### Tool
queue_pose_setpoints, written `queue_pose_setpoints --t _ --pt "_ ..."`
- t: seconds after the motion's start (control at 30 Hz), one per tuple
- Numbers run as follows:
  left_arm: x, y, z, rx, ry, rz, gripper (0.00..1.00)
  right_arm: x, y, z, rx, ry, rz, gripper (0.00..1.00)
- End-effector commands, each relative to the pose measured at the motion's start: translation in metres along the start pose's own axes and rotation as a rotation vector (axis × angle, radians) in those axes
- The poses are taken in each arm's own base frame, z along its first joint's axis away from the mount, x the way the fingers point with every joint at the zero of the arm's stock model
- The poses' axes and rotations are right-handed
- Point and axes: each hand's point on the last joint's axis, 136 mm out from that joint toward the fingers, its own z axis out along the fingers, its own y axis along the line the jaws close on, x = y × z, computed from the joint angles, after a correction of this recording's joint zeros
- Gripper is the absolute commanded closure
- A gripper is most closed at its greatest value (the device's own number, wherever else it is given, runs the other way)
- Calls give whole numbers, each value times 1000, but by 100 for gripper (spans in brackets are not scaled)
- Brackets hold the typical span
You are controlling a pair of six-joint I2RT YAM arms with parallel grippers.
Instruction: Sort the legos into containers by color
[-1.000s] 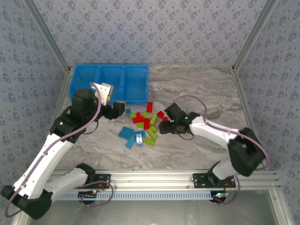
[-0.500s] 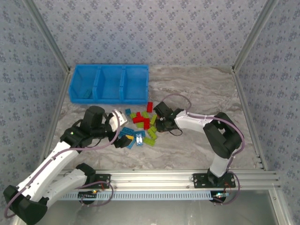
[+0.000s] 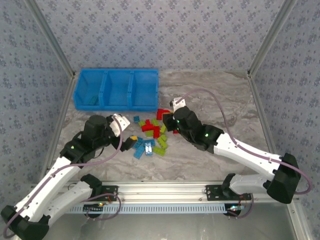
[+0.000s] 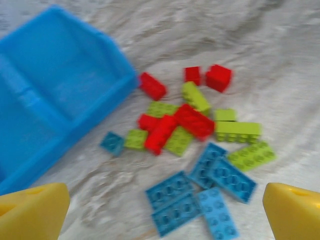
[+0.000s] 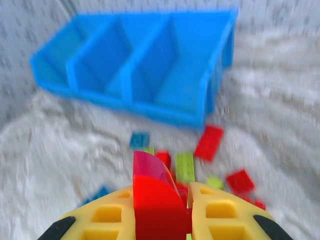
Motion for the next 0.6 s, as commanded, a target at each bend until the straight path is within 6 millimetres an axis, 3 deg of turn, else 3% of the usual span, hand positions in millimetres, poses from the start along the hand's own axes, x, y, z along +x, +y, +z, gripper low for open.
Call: queue_pose_setpoints --t 0.0,0.07,0.2,0.4,0.47,0.57 --pt "1 41 -10 -231 -1 -57 1 -29 -9 37 102 -101 -29 90" --pt "2 45 -12 -247 -2 -64 1 -44 0 66 88 -79 -46 91" --pt "2 48 -11 -248 -8 -80 1 -44 5 128 103 19 -104 90" --pt "4 50 -10 -251 -4 -82 1 -19 -8 213 185 149 -193 89" --pt "4 51 -10 -254 -4 -82 1 -6 -14 236 208 202 -211 87" --pt "5 51 -10 -254 -4 -81 1 7 -16 254 226 270 -246 79"
